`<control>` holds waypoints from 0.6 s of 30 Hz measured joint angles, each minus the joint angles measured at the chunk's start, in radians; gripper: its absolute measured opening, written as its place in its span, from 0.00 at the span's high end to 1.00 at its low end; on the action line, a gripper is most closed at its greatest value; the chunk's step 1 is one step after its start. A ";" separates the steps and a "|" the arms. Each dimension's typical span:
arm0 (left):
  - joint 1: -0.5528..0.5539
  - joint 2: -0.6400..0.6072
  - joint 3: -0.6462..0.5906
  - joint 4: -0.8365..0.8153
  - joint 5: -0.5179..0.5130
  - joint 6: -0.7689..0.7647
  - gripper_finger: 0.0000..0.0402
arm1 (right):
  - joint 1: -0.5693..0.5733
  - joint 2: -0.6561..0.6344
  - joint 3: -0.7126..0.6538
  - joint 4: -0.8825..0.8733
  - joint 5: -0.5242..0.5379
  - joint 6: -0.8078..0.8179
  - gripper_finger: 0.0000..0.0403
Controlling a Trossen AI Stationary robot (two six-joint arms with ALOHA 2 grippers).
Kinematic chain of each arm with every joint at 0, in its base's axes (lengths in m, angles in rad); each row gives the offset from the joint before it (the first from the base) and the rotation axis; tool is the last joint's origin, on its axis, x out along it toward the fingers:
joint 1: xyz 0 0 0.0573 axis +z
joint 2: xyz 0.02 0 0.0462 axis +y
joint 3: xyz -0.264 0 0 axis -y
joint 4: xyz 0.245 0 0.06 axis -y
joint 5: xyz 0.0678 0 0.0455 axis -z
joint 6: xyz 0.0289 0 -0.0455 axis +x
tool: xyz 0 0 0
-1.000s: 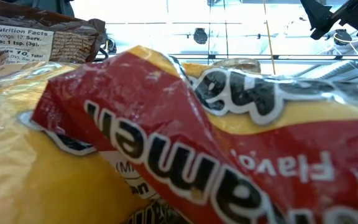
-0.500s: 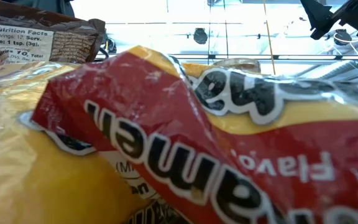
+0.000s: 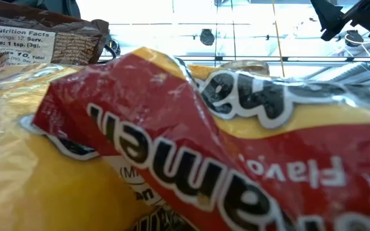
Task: Pick & Place Food Item
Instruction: Put the green patterned spoon into the top left transparent bin
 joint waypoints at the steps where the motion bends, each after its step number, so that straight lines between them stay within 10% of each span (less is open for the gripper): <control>1: 0.003 0.000 0.000 0.000 0.018 -0.001 0.92 | 0.000 0.000 0.000 0.000 0.000 0.000 0.06; 18: 0.020 -0.002 0.050 -0.026 0.049 0.092 0.78 | 0.000 0.000 0.000 0.000 0.000 0.000 0.06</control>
